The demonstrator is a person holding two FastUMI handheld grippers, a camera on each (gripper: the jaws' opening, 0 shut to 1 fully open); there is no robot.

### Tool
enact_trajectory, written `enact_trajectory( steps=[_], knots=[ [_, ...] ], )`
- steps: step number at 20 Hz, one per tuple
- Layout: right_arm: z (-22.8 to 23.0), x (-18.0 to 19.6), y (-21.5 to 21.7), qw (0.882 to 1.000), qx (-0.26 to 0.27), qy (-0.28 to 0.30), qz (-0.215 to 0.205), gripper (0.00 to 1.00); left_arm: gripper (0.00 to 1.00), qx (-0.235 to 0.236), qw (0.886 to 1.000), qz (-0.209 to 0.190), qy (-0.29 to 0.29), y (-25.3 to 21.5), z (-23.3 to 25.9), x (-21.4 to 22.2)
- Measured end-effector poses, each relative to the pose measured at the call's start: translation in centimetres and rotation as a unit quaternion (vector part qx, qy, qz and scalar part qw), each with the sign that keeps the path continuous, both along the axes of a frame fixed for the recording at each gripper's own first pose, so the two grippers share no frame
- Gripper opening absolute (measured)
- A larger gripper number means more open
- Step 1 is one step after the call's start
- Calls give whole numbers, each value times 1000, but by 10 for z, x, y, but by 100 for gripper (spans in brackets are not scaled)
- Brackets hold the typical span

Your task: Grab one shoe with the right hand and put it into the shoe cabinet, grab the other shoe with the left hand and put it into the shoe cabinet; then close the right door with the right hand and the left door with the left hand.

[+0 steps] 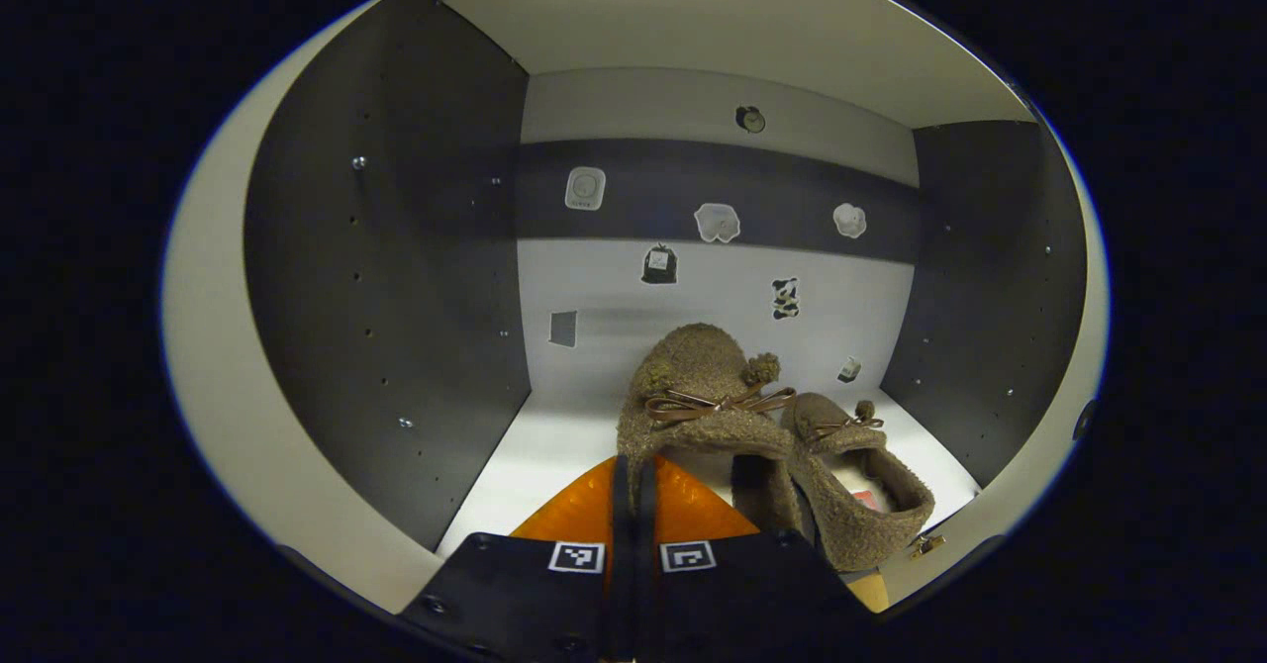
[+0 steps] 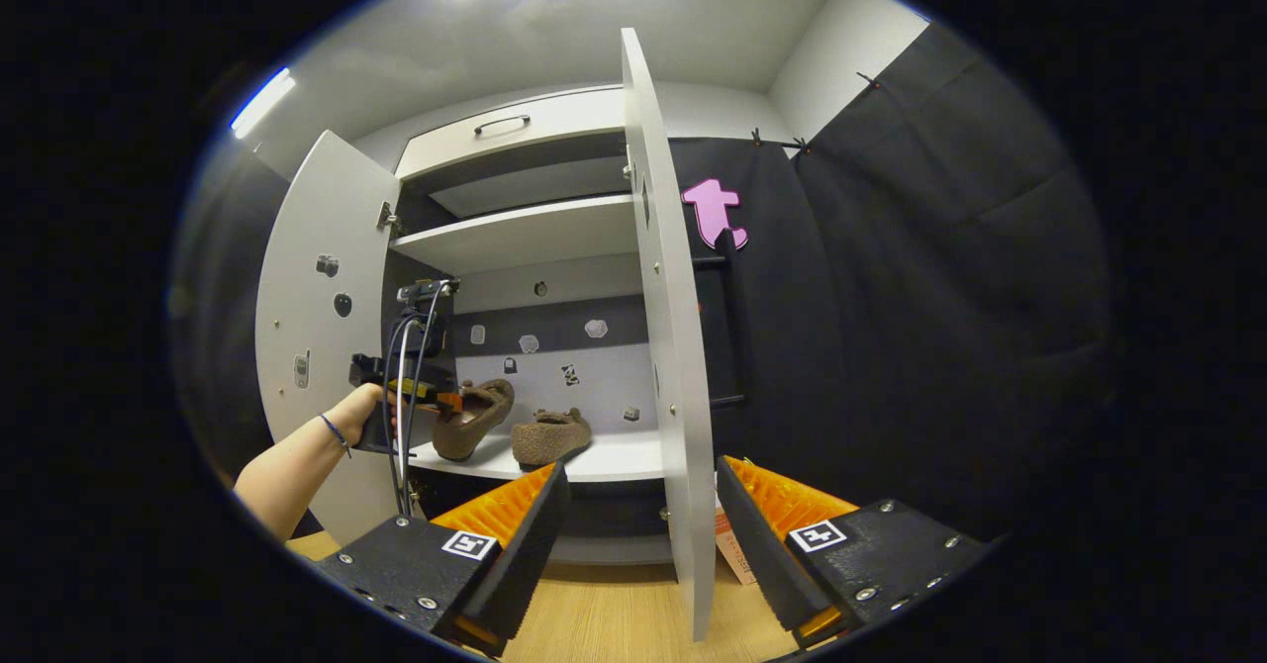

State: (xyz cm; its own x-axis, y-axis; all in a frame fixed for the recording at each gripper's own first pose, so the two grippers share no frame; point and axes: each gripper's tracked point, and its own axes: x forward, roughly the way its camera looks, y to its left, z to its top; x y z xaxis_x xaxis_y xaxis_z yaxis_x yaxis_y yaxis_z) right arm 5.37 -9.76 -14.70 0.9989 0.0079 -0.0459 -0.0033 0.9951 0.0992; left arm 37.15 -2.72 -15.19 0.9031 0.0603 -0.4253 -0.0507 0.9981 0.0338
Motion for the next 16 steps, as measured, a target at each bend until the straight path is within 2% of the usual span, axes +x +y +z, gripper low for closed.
enact_trajectory(
  steps=[4,5,7,9,12,13,16],
  knots=[
    [-1,5,2,1000,-1,-1,0,92,9,-7,1000,-1,7,-1,-8,1],
    [-2,6,2,1000,0,-2,1,92,13,-6,1000,-9,7,-3,-5,-2],
    [-5,5,3,1000,4,1,3,92,32,5,1000,-6,-27,2,17,-4],
    [-7,5,2,1000,8,3,1,92,30,11,999,-2,-51,1,40,-20],
    [-12,3,-3,1000,10,7,-6,92,42,5,997,-10,-79,-8,70,-46],
    [-14,1,-5,1000,9,10,-8,92,43,4,996,-13,-88,-12,81,-57],
    [-14,-8,-12,1000,4,15,-17,92,97,10,993,-24,-115,-19,106,-93]
  ],
)
